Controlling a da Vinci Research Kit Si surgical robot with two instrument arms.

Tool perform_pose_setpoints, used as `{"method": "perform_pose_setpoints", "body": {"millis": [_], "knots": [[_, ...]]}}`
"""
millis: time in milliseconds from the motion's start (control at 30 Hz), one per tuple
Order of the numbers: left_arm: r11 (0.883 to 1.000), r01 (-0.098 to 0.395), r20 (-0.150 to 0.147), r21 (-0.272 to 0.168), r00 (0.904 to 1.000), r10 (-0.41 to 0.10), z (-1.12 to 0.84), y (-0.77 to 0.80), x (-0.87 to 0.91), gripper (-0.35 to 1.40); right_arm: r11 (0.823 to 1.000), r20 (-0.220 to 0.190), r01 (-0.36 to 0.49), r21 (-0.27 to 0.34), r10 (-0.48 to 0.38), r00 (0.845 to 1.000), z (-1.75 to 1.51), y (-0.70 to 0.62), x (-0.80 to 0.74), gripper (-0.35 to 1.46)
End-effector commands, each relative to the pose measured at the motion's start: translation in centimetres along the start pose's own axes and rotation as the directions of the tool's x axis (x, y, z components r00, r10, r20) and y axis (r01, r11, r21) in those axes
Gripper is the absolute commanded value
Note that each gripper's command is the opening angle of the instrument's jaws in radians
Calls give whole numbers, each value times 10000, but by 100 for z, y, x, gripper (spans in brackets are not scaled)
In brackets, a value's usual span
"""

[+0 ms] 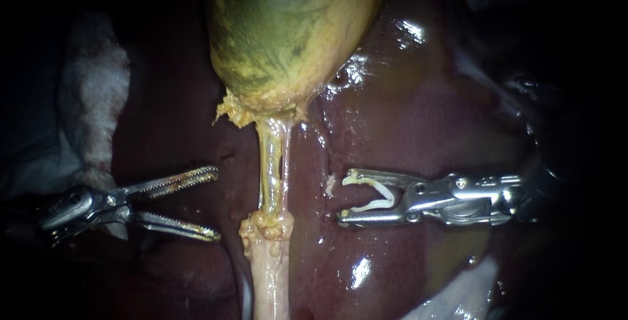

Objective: Grabbing gallbladder

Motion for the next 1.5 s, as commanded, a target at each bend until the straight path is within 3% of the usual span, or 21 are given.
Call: {"method": "perform_pose_setpoints", "body": {"millis": [33, 233, 633, 733, 900, 1067, 1267, 1500], "knots": [[10000, 14, 2, 0, 10000, -14, 0, 0, 1, 66, 9998, -10, -181, 10, 181, 9998, 1, -3, -2, 58], [9999, 47, -2, 95, 10000, -47, -2, -2, 6, 66, 9962, -68, -865, -94, 864, 9962, 4, -3, -6, 58], [9999, 59, -3, 113, 10000, -59, -3, -2, 8, 66, 9956, -74, -928, -105, 928, 9957, 5, -3, -5, 58], [9998, 156, -9, 135, 9999, -156, -7, -5, 13, 56, 9956, -74, -928, -105, 927, 9957, 5, -3, -5, 58], [9977, 350, 4, 575, 9994, -351, -24, -17, 34, 46, 9956, -74, -929, -106, 928, 9957, 5, -3, -5, 58], [9878, 500, -75, 1473, 9987, -495, -37, -32, 53, 41, 9956, -78, -931, -115, 930, 9956, 7, -4, -5, 58], [9697, 822, -155, 2300, 9966, -808, -36, -49, 56, 36, 9956, -80, -932, -120, 931, 9956, 8, -4, -5, 58], [9489, 1185, -294, 2925, 9929, -1149, -21, -72, 57, 34, 9956, -80, -930, -122, 929, 9956, 8, -4, -5, 58]]}}
